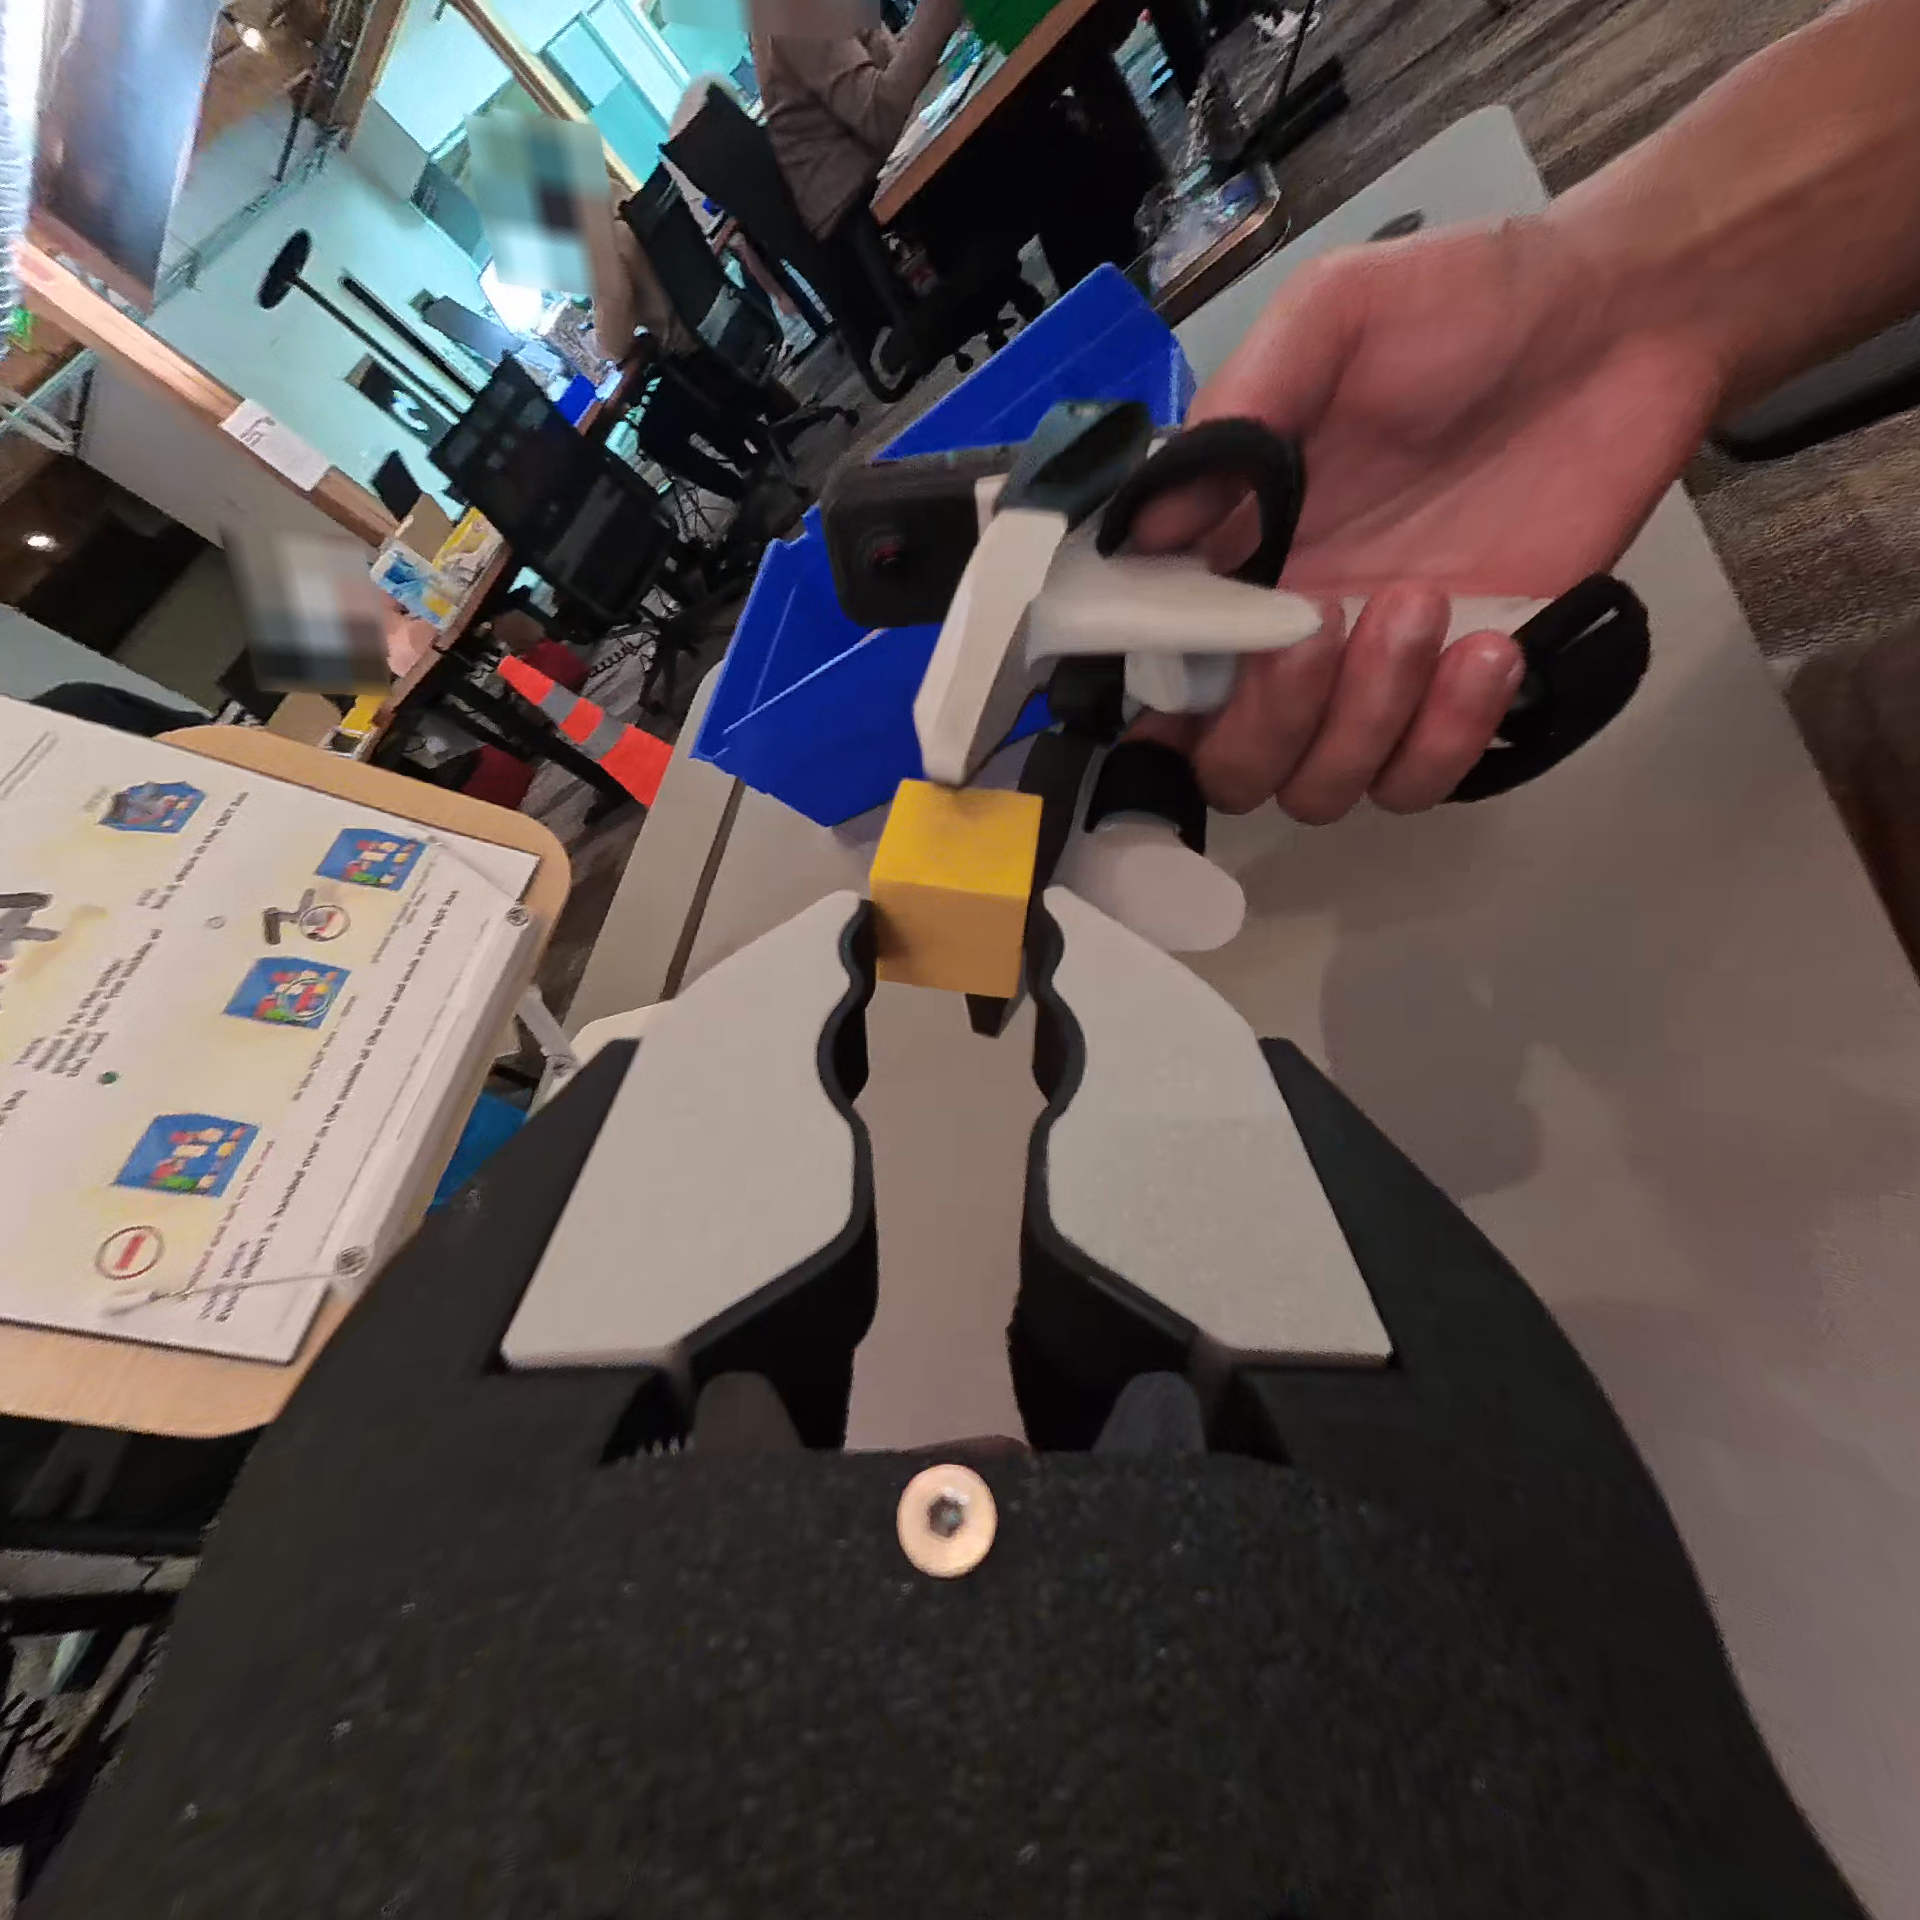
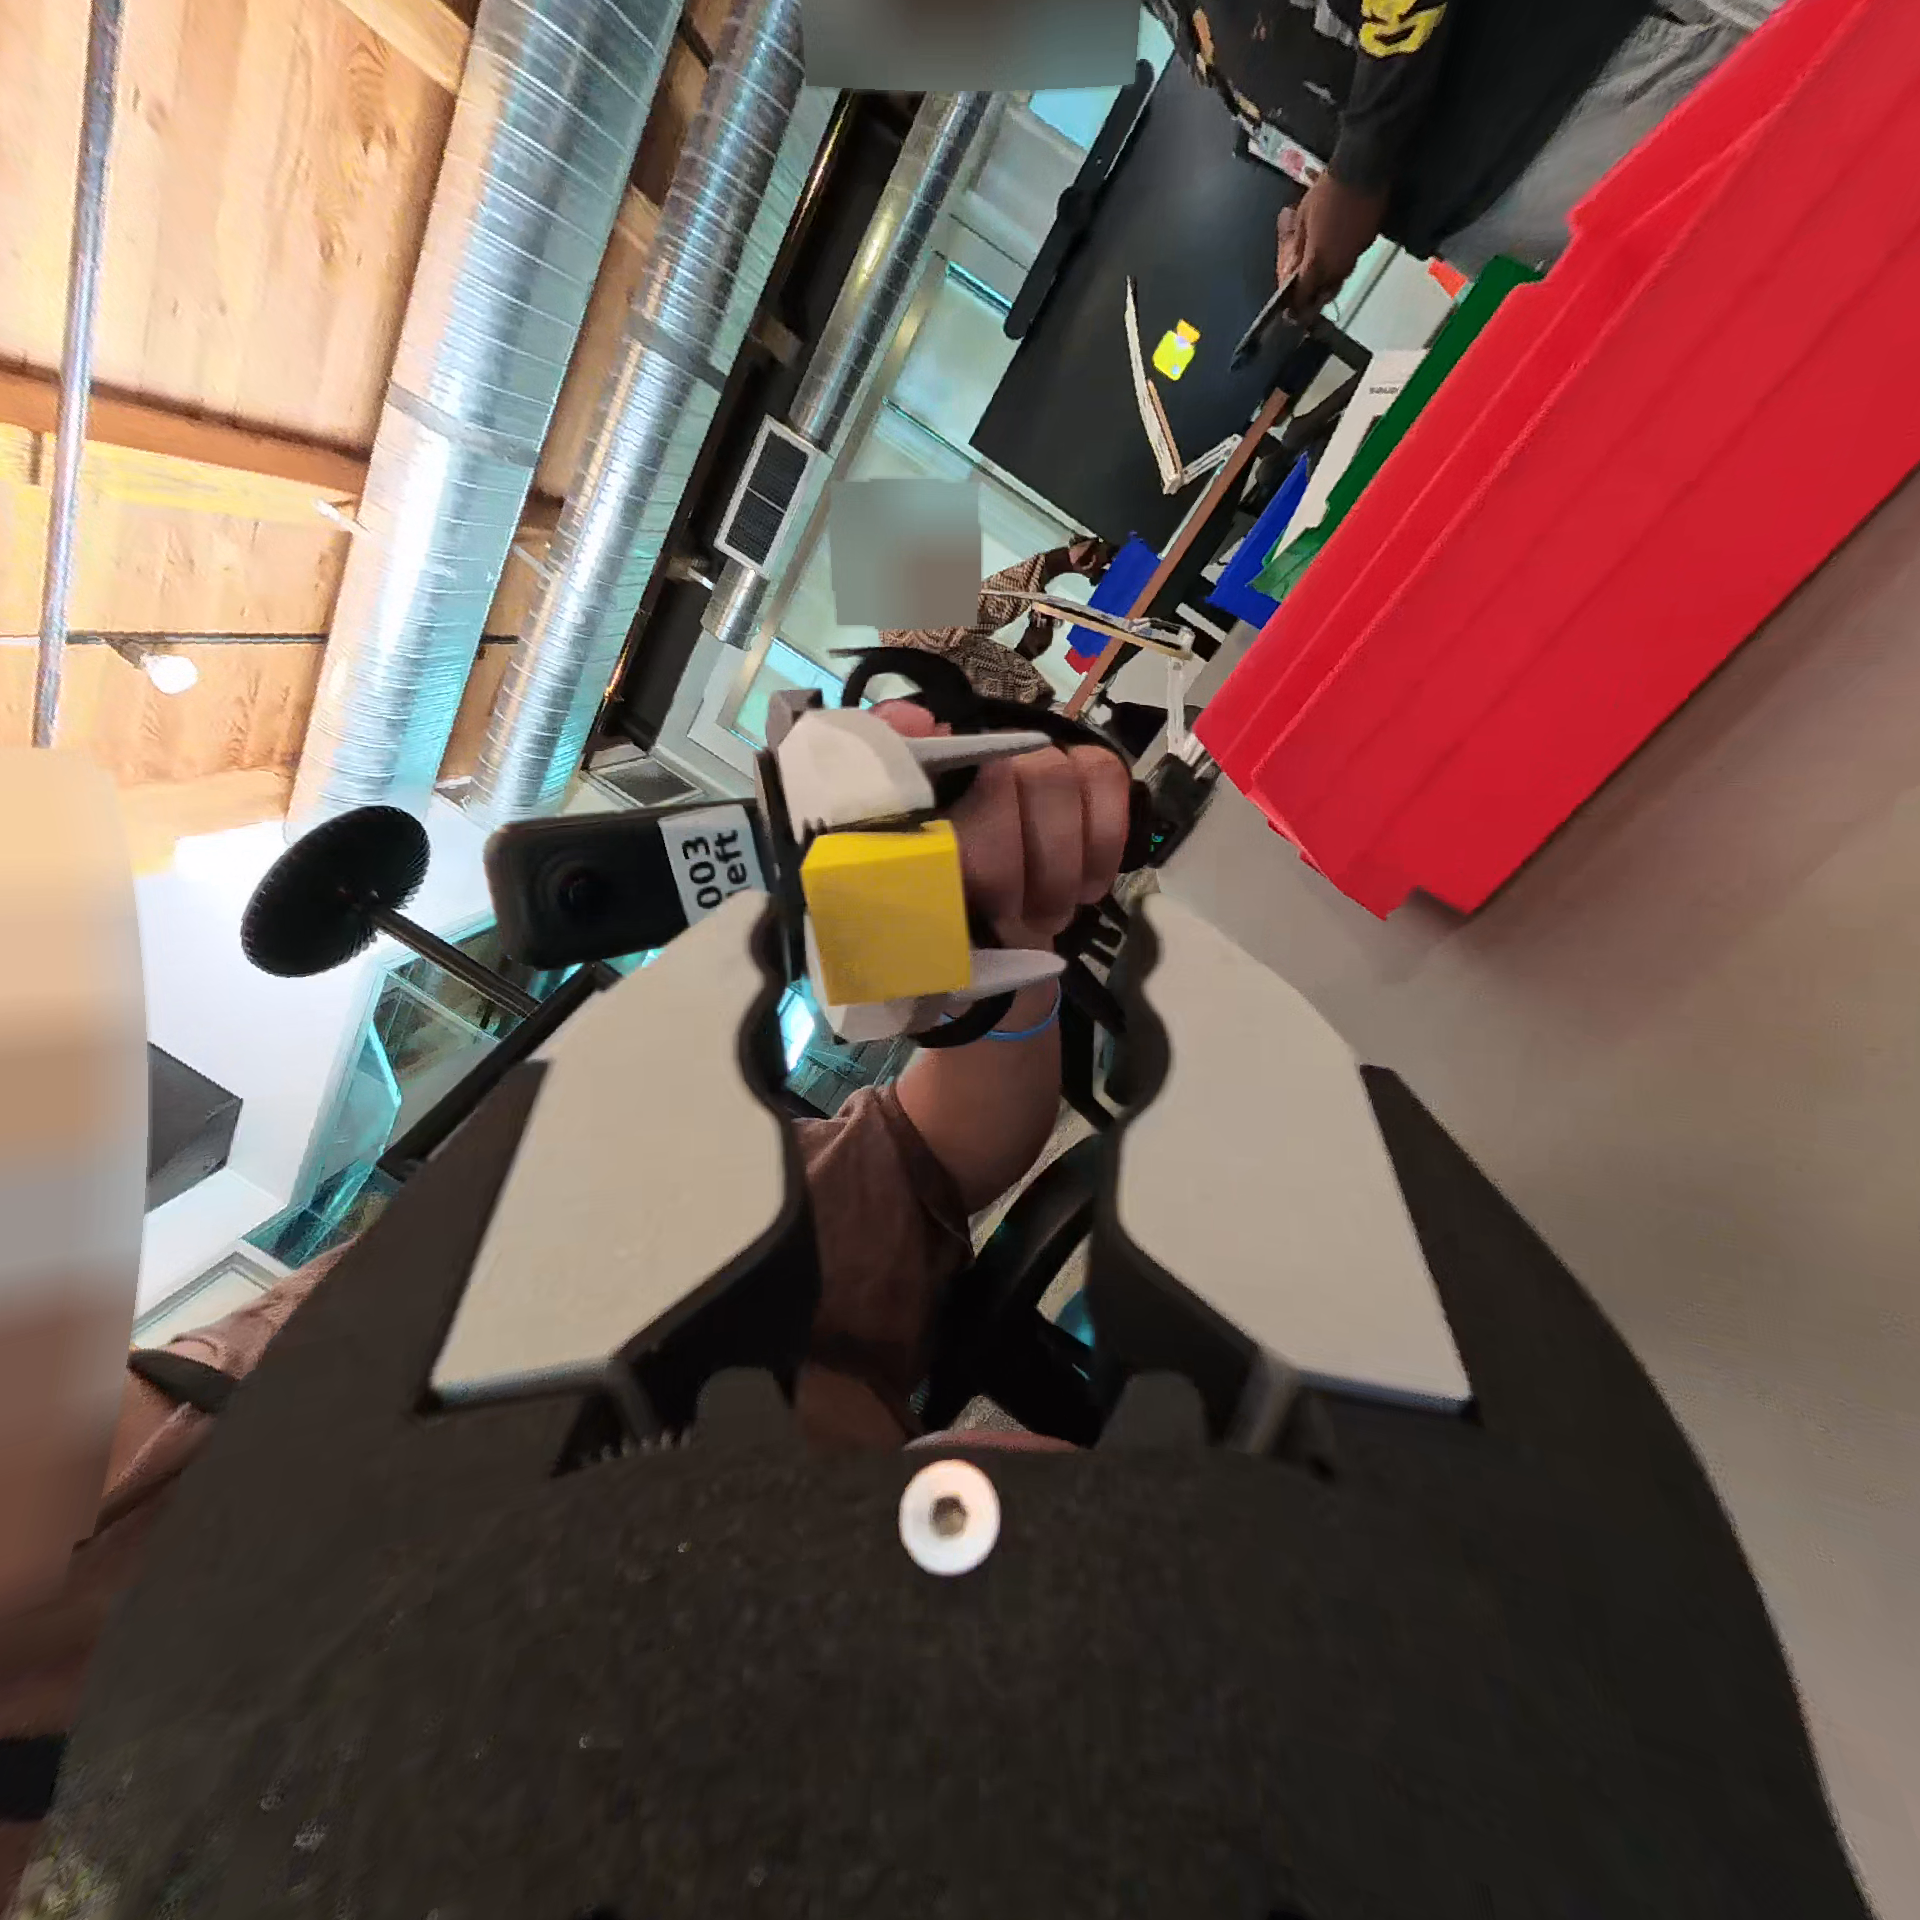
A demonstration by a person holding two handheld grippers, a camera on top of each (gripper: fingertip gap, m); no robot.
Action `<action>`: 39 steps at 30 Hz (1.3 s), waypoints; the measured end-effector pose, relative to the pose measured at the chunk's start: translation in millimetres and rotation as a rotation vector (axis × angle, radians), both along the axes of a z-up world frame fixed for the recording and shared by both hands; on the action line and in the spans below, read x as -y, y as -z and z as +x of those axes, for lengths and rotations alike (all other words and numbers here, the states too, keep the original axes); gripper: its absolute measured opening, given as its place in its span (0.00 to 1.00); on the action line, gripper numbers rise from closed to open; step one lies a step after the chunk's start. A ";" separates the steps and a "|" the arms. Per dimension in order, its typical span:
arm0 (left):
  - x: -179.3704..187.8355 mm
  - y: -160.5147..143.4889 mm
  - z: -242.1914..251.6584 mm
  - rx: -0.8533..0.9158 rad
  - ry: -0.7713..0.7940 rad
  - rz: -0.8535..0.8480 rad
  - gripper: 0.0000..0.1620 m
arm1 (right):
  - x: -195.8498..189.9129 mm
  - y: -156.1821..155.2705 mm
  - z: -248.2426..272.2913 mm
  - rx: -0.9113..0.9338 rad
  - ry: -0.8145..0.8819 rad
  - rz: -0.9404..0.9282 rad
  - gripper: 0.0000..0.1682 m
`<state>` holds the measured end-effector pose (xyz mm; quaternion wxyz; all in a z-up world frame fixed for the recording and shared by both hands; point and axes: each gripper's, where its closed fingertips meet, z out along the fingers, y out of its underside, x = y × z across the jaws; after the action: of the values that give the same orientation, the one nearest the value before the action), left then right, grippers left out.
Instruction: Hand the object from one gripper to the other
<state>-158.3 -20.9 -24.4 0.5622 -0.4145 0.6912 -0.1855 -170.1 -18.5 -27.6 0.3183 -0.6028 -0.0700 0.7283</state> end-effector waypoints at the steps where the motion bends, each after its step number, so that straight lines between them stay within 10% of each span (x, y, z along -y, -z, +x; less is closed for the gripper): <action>1: 1.3 3.4 1.3 -0.012 0.003 -0.009 0.17 | 3.3 1.8 2.0 -0.012 -0.016 0.011 0.26; 11: 19.4 19.5 -23.7 0.064 -0.153 -0.320 0.21 | 16.7 0.9 13.7 0.085 -0.054 0.080 0.16; 16: 46.1 57.5 -61.4 0.129 -0.279 -0.701 0.34 | 7.7 -97.1 85.5 0.292 0.119 0.408 0.16; 22: 66.9 105.4 -80.4 0.106 -0.362 -0.862 0.35 | -40.5 -167.1 265.0 1.006 0.738 0.514 0.16; 28: 64.7 85.1 -72.0 0.198 -0.347 -0.820 0.33 | -76.1 -77.1 356.7 1.074 0.819 0.117 0.16; 39: 59.6 98.6 -63.8 0.172 -0.346 -0.884 0.33 | -141.5 122.1 315.6 1.353 0.373 -0.220 0.16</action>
<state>-222.1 -80.5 -123.0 0.4099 -0.7058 0.4178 -0.3990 145.5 123.0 -149.7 0.2616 -0.9535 -0.0738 0.1302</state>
